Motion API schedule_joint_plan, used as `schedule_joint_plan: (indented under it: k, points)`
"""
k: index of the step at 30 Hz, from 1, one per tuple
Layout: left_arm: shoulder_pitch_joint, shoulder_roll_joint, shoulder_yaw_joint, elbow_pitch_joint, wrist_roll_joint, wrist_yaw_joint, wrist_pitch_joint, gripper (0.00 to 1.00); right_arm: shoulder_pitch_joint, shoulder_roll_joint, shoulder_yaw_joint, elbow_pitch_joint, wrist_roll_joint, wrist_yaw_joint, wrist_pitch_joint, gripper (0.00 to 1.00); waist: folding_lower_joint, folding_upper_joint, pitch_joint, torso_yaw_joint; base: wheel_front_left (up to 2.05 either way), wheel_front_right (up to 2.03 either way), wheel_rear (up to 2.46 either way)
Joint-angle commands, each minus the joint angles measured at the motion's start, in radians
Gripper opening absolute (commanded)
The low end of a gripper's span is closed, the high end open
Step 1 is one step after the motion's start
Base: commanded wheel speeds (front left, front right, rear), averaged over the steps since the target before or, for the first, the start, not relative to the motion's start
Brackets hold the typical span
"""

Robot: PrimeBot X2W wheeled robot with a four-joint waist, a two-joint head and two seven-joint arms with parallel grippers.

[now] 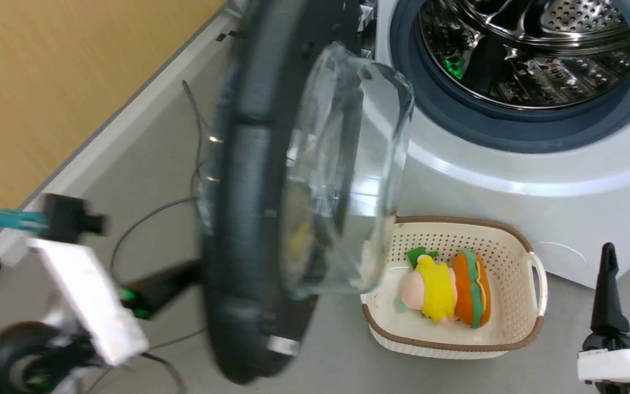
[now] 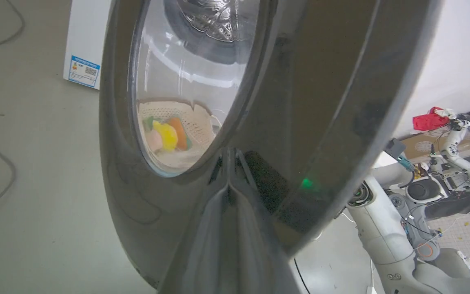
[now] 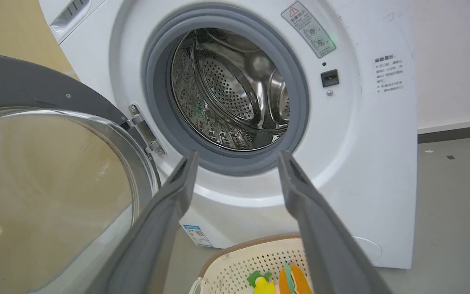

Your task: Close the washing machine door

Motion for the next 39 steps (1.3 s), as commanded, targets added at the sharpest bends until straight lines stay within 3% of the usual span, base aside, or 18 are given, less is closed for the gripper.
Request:
schedule_joint_plan:
  k: [1, 10, 15, 20, 29, 39]
  points:
    - [0.009, -0.017, -0.029, -0.011, -0.011, -0.005, -0.006, 0.00, 0.009, 0.002, 0.004, -0.002, -0.006, 0.005, -0.005, 1.00, 0.0000, 0.0000, -0.001, -0.010, 0.00, 0.00, 0.00]
    - [-0.011, -0.106, -0.280, -0.042, -0.044, -0.005, -0.120, 0.00, -0.002, 0.002, 0.000, -0.012, -0.024, 0.005, -0.005, 1.00, 0.0000, 0.0000, 0.022, -0.113, 0.00, 0.00, 0.00]
    - [-0.070, -0.160, -0.409, 0.004, 0.001, -0.005, -0.278, 0.00, -0.023, 0.002, 0.008, -0.015, -0.028, 0.005, -0.005, 1.00, 0.0000, 0.0000, 0.050, -0.196, 0.00, 0.00, 0.00]
    - [-0.138, -0.184, -0.536, 0.134, 0.077, -0.005, -0.465, 0.00, -0.039, 0.002, 0.018, -0.016, -0.026, 0.005, -0.005, 1.00, 0.0000, 0.0000, 0.072, -0.290, 0.00, 0.00, 0.00]
    - [-0.275, -0.227, -0.596, 0.430, 0.117, -0.005, -0.767, 0.00, -0.069, 0.002, 0.023, -0.020, -0.023, 0.005, -0.005, 1.00, 0.0000, 0.0000, 0.112, -0.459, 0.00, 0.00, 0.00]
    - [-0.390, -0.248, -0.691, 0.590, 0.060, -0.005, -0.918, 0.00, -0.079, 0.002, 0.028, -0.009, -0.015, 0.005, -0.005, 1.00, 0.0000, 0.0000, 0.130, -0.553, 0.00, 0.00, 0.00]
